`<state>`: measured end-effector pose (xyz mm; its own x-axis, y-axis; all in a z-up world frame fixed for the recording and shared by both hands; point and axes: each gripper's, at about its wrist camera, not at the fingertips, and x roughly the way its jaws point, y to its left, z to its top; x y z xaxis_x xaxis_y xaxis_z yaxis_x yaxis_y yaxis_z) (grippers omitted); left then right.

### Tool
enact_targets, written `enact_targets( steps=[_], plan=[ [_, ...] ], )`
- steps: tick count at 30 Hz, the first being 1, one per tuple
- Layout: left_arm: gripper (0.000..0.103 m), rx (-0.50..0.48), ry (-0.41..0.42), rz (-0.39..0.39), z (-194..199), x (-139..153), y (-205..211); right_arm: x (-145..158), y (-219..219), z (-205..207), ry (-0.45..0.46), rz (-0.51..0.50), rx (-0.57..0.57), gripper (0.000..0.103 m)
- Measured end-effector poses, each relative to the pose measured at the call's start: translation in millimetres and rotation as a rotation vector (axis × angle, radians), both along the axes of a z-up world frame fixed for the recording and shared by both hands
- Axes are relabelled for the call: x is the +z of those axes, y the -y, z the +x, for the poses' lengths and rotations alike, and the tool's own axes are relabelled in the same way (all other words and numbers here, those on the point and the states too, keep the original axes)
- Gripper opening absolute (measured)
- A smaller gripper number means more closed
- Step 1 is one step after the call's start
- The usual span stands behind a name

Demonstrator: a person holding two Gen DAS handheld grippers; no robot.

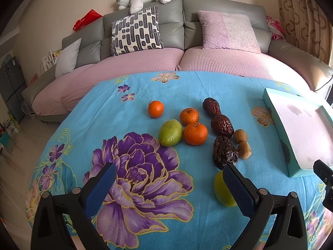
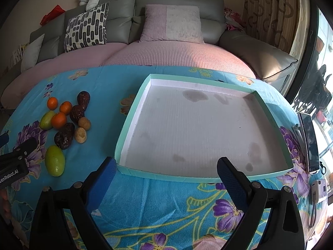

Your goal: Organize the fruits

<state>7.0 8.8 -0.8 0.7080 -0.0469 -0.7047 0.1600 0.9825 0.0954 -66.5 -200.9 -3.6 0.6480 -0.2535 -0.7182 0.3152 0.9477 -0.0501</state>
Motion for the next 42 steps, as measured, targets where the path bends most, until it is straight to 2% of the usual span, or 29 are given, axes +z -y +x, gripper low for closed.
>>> enact_targets(
  steps=[10, 14, 20, 25, 31, 33, 35, 39, 41, 42],
  plan=[
    [0.103, 0.005, 0.0, 0.004, 1.3, 1.0, -0.5, 2.1, -1.7, 1.2, 0.003, 0.004, 0.003, 0.097],
    [0.103, 0.004, 0.005, -0.007, 8.5, 7.9, -1.5, 7.7, -4.7, 5.7, 0.035, 0.022, 0.015, 0.097],
    [0.103, 0.045, -0.006, -0.112, 33.1, 30.7, -15.4, 20.4, -19.5, 23.8, 0.09, 0.075, 0.095, 0.097],
    [0.103, 0.095, 0.008, -0.072, 60.3, 40.7, -21.3, 33.6, -28.9, 44.9, 0.116, 0.109, 0.142, 0.097],
    [0.103, 0.184, 0.045, -0.147, 93.7, 46.0, -37.7, 39.3, -34.4, 85.0, 0.113, 0.165, 0.186, 0.097],
    [0.103, 0.175, 0.027, -0.145, 104.5, 45.8, -39.2, 38.1, -36.9, 97.0, 0.1, 0.166, 0.2, 0.095],
    [0.103, 0.18, -0.003, -0.159, 114.2, 43.2, -42.1, 36.0, -38.1, 108.1, 0.088, 0.171, 0.206, 0.087],
    [0.103, 0.195, -0.043, -0.217, 124.1, 32.7, -49.0, 28.9, -45.3, 124.5, 0.072, 0.19, 0.234, 0.085],
    [0.103, 0.199, -0.067, -0.234, 127.3, 23.7, -49.0, 19.2, -50.8, 130.4, 0.04, 0.198, 0.257, 0.072],
    [0.102, 0.199, -0.081, -0.244, 128.3, 18.5, -48.8, 13.3, -53.2, 133.1, 0.02, 0.201, 0.264, 0.071]
  ],
)
